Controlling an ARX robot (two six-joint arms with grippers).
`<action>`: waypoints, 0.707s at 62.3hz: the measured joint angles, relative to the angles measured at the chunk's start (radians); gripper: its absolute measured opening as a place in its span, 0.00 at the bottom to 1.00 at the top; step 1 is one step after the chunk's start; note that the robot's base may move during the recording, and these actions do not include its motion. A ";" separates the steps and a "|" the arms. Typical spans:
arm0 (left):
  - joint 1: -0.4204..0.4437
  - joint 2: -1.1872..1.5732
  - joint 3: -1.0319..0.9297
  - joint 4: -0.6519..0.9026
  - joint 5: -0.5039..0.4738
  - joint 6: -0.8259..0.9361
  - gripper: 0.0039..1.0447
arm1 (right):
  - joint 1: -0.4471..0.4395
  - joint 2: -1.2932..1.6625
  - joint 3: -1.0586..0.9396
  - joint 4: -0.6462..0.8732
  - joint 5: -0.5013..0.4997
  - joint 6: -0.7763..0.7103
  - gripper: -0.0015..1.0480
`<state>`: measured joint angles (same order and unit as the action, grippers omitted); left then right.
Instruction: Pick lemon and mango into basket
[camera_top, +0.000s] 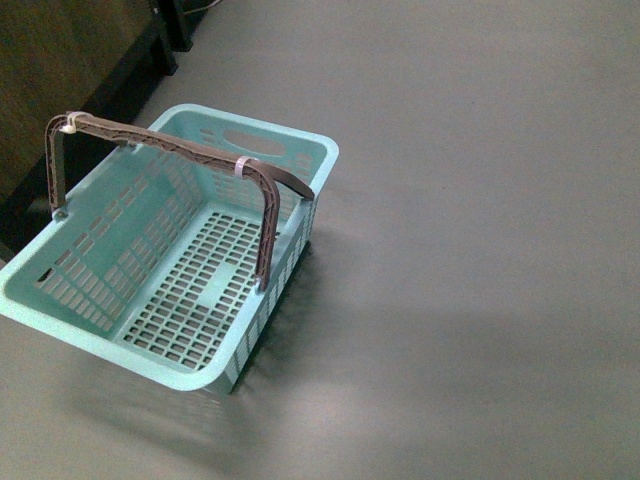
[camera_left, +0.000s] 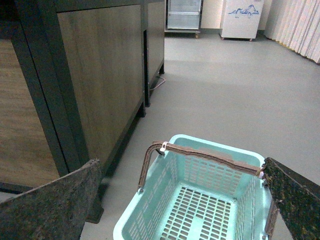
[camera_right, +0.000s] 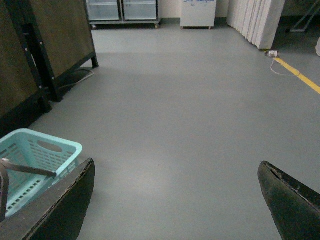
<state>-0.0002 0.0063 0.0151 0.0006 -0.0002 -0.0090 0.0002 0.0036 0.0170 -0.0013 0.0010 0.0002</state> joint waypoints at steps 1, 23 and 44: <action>0.000 0.000 0.000 0.000 0.000 0.000 0.94 | 0.000 0.000 0.000 0.000 0.000 0.000 0.92; 0.000 0.000 0.000 0.000 0.000 0.000 0.94 | 0.000 0.000 0.000 0.000 0.000 0.000 0.92; -0.026 0.301 0.132 -0.221 -0.016 -0.412 0.94 | 0.000 0.000 0.000 0.000 -0.001 0.000 0.92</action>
<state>-0.0265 0.3077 0.1474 -0.2207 -0.0158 -0.4213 0.0002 0.0036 0.0170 -0.0013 0.0002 0.0002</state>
